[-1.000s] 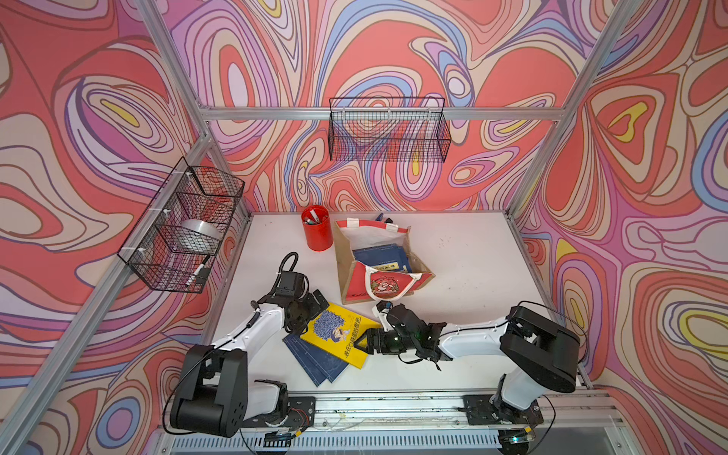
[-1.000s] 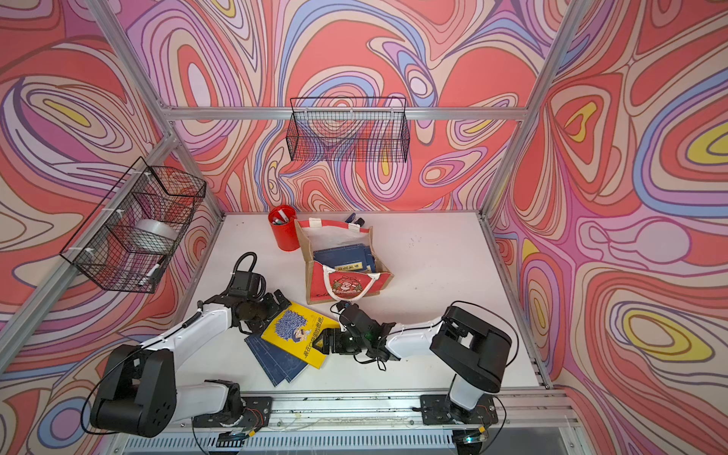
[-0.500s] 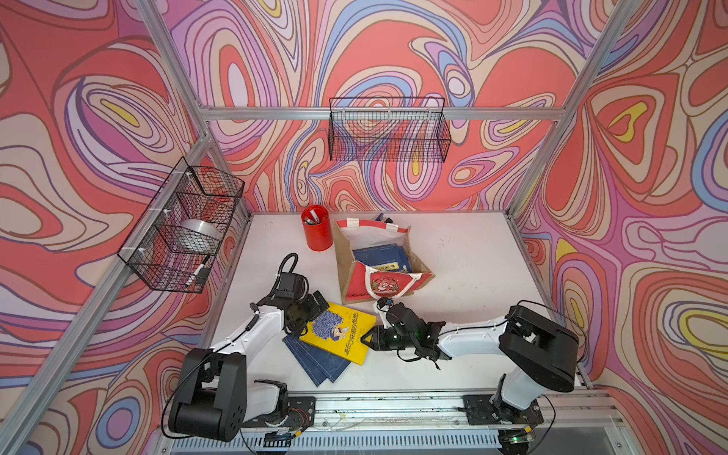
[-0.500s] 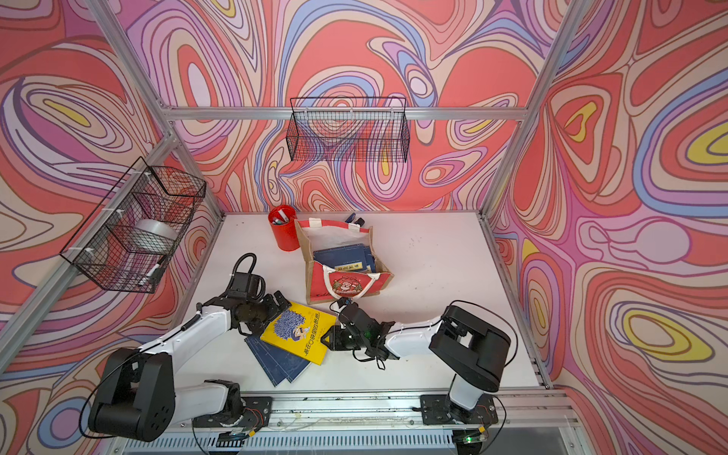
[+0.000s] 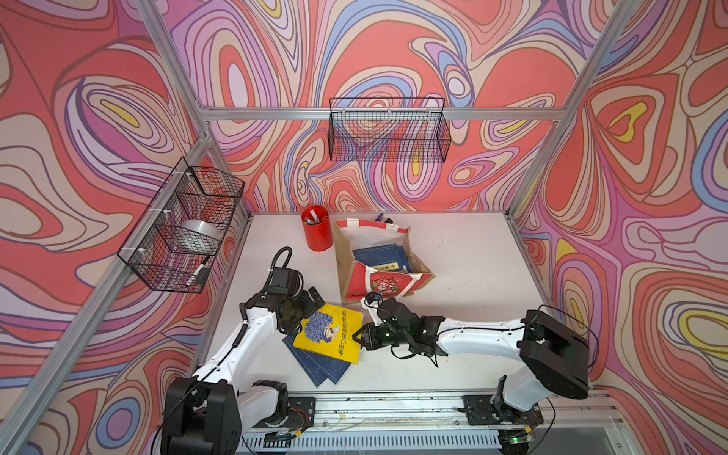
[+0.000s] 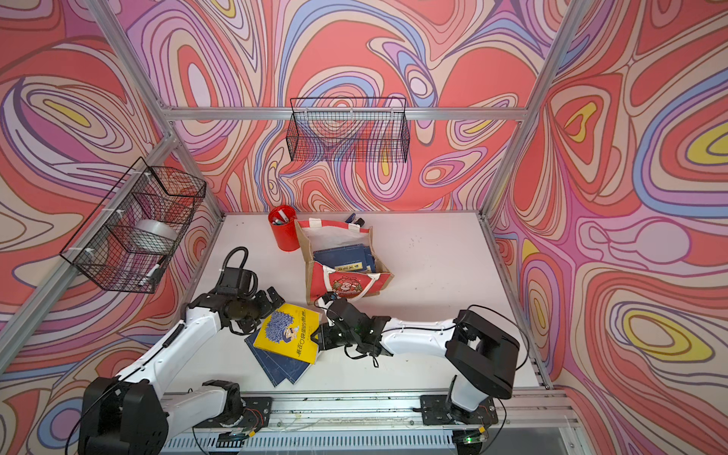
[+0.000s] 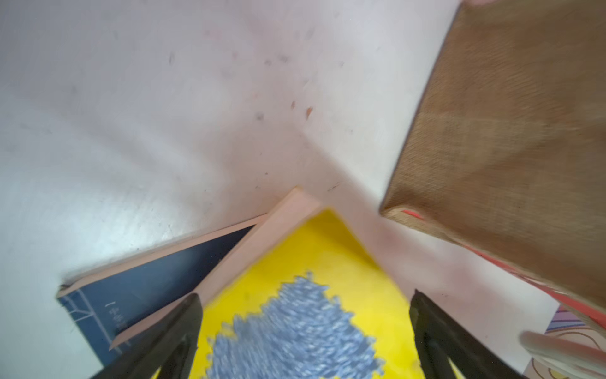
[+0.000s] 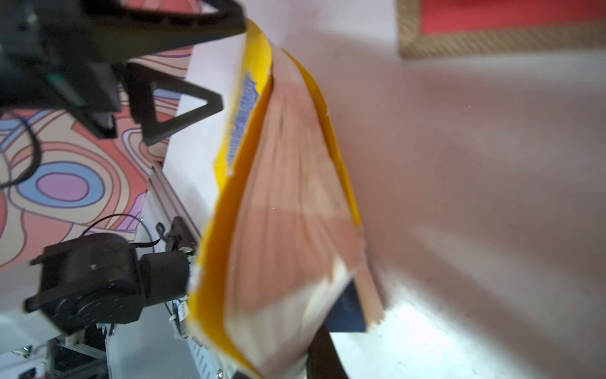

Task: Put the books into the canvas bag
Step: Pick up the book from the book, then place the book in the canvas bag.

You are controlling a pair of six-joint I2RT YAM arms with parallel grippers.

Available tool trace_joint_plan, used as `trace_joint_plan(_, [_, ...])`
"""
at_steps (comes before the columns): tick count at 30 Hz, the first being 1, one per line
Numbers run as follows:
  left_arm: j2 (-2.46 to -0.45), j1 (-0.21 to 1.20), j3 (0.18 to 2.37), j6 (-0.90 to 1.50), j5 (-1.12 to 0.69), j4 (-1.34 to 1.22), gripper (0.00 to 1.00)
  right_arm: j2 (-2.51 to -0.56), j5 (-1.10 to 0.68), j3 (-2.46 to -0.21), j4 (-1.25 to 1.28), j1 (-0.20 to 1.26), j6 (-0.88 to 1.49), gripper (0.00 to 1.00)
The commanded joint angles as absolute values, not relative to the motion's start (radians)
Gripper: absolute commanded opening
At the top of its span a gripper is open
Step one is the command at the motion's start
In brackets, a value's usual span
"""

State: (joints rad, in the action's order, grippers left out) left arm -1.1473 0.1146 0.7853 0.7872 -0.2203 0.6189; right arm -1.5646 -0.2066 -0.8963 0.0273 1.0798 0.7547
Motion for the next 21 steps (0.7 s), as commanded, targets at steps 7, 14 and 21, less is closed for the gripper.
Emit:
trace_joint_plan(7, [-1.159,0.062,1.148,0.606,-0.256,0.737,1.0,-1.287,-0.113,-1.222,-0.556,1.088,0.452,0.0])
trace_joint_plan(14, [-1.223,0.063,1.36,0.542,-0.333,0.753,1.0,-1.149,0.133,-1.54,-0.96,1.03,0.378,0.0])
trace_joint_plan(21, [-1.374,0.175,1.497,0.497,-0.435,0.781,1.0,-1.151,0.408,-1.707,-1.075,0.991,0.277,0.0])
